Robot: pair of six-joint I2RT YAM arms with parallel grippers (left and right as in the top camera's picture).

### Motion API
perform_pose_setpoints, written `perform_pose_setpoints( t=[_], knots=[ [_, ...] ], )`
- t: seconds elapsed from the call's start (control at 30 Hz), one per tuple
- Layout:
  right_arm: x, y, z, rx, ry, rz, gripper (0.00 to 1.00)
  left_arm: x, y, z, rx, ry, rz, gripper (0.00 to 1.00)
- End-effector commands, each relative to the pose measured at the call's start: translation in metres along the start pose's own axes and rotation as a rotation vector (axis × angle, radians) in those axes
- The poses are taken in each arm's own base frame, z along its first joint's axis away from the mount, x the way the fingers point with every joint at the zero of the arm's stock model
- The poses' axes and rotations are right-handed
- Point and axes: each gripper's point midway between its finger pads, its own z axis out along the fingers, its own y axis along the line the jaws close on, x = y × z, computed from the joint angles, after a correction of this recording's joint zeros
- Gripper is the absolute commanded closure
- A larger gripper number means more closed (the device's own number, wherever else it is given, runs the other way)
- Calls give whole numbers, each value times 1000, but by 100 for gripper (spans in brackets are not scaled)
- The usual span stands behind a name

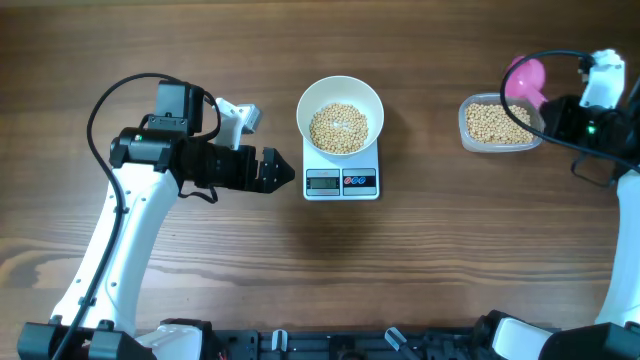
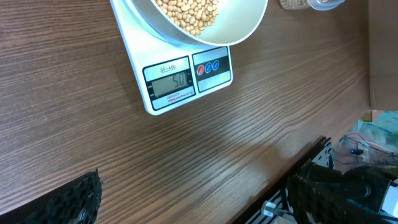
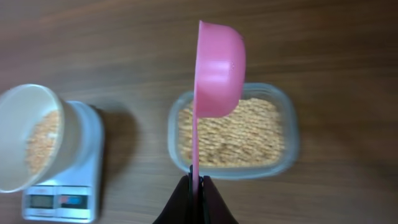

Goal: Scoop item into bowl and weigh 150g on scale
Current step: 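Bring the empty scoop back over the soybean tub with the right gripper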

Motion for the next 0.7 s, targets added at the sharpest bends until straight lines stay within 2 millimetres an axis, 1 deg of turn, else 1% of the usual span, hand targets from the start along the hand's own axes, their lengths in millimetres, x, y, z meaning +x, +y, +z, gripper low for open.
perform_pose_setpoints(
  t=[0.0,0.13,0.27,0.37,0.5,0.67],
  knots=[
    [5,-24,7,118,46,-48,96,2,-1,1,17,3,15,0],
    [14,-32,28,108,107,-81,96,2,-1,1,17,3,15,0],
    [27,-39,47,102,169,-59,96,2,-1,1,17,3,15,0],
    [31,-47,51,159,201,-71,96,2,-1,1,17,3,15,0],
    [31,-44,53,209,219,-112,96,2,-1,1,17,3,15,0],
    [30,-41,55,323,252,-193,96,2,-1,1,17,3,15,0]
  ],
)
